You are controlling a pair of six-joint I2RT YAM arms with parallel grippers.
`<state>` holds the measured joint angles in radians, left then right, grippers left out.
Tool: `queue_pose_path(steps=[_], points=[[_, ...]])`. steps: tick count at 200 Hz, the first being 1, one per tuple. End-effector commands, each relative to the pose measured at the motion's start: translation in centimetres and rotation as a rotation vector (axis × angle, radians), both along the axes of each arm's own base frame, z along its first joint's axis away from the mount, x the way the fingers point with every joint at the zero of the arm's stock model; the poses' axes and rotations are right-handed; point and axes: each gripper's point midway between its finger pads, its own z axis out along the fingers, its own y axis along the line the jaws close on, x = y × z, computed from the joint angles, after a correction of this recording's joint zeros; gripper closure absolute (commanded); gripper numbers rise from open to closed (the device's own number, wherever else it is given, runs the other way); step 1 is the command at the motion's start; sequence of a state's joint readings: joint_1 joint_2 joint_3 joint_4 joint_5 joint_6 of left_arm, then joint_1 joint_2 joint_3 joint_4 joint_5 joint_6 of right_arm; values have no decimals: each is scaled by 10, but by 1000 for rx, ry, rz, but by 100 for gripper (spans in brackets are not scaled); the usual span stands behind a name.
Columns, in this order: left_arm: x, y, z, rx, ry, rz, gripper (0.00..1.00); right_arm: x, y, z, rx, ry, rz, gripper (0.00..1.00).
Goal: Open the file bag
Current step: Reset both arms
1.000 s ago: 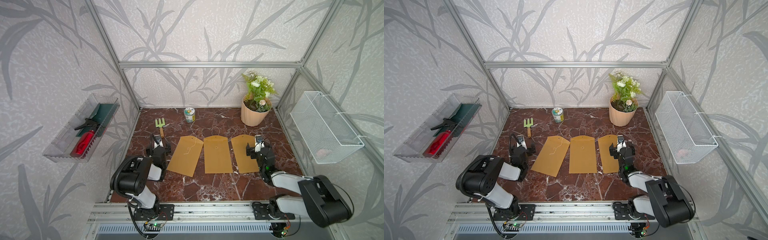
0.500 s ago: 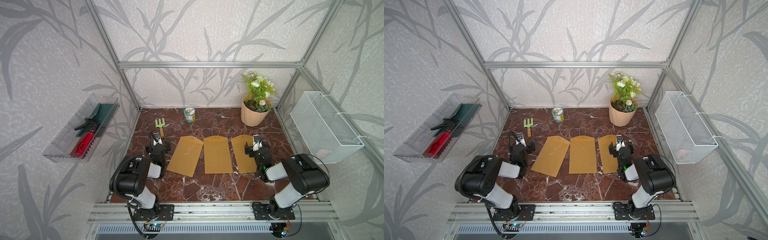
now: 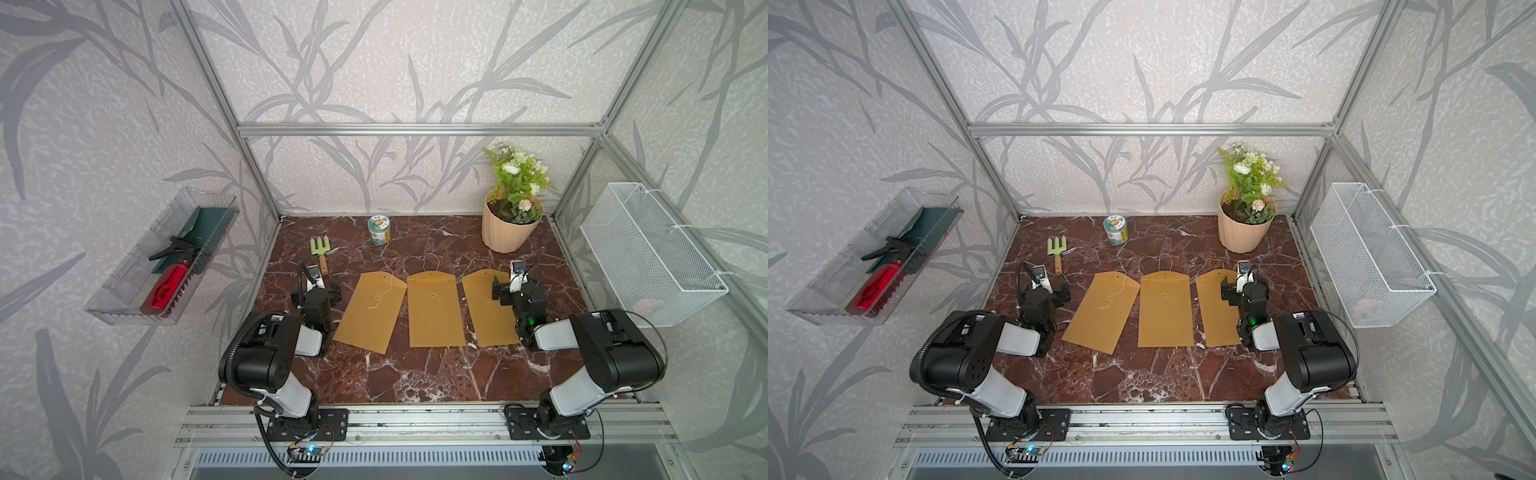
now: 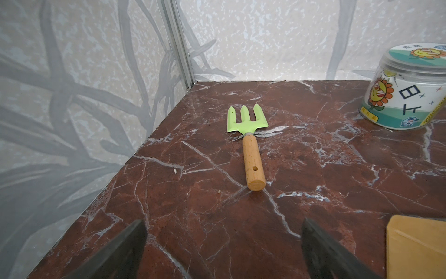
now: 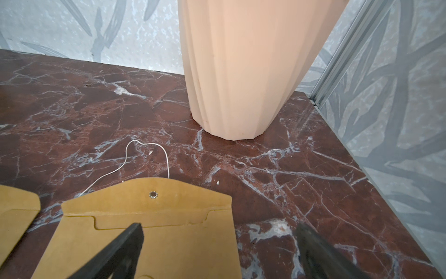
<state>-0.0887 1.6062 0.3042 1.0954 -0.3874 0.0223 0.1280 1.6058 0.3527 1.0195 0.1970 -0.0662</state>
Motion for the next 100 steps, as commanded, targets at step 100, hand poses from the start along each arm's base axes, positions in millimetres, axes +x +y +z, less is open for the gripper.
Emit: queue_pose_path(steps=[100], points=[[-25,2,20,-37,-166,-9,1,2,5,7,5,-19,14,1]])
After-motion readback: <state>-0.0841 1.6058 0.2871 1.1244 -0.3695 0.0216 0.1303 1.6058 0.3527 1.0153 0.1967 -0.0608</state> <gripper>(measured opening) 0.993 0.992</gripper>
